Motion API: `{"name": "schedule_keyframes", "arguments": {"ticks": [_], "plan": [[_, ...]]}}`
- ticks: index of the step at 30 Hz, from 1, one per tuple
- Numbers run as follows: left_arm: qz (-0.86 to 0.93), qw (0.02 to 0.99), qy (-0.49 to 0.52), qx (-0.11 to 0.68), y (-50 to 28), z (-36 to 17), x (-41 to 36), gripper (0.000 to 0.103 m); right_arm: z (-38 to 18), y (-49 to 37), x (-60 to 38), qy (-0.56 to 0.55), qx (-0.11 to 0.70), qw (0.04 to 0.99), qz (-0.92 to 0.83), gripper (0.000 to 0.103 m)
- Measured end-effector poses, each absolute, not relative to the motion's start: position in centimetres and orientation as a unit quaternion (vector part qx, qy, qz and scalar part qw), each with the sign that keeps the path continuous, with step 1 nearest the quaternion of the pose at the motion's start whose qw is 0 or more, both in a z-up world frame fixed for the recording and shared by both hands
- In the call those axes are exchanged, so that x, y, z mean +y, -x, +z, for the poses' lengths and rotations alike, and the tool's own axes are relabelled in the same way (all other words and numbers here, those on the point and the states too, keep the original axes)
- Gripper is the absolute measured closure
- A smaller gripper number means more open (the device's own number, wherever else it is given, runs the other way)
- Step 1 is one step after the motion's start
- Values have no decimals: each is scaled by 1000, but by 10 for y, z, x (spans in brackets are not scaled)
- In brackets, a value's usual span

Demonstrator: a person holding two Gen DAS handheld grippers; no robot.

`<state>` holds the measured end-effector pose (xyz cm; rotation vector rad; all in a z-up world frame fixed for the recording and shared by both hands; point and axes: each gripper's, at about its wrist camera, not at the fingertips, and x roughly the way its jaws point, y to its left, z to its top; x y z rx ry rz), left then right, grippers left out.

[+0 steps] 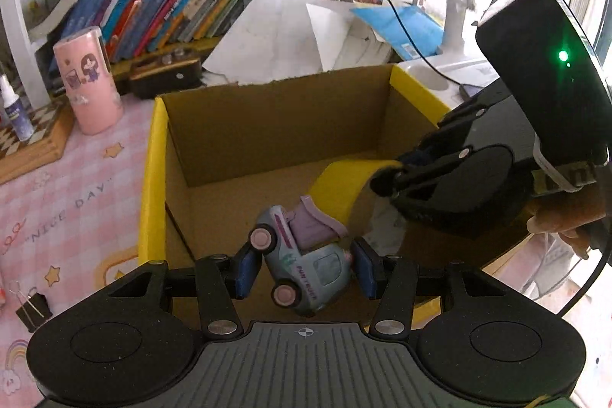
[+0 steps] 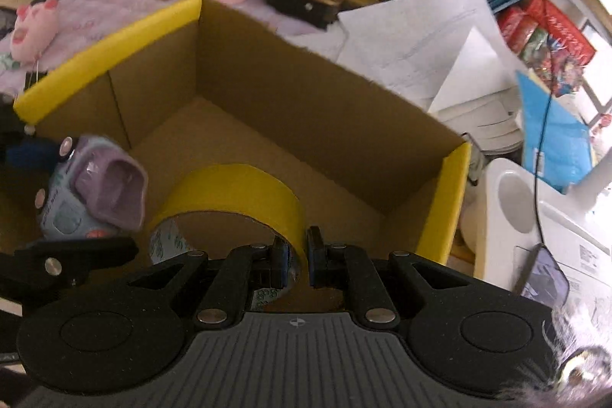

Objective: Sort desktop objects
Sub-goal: 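Open the left tool dropping the car while the right tool releases the tape into the box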

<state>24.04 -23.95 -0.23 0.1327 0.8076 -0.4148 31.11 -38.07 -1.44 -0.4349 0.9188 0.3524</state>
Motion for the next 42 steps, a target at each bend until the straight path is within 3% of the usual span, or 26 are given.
{"name": "schedule_keyframes", "arguments": {"ticks": [11,19,20,22,42], "plan": [[-195,894,-68,398,-242,-2,-249,52,-16,-315,-383,188,460,847,189,94],[-174,919,-90,343,-227,13,-245,49,-1,-305,-395,137,407,887,168,89],[-169,922,-90,336,-225,16,-243,48,3,-302,-397,127,397,895,162,87],[-163,928,-87,323,-221,23,-239,47,11,-293,-400,115,371,911,140,59],[-123,951,-47,279,-156,50,-168,37,52,-176,-380,-20,263,964,23,55]]}}
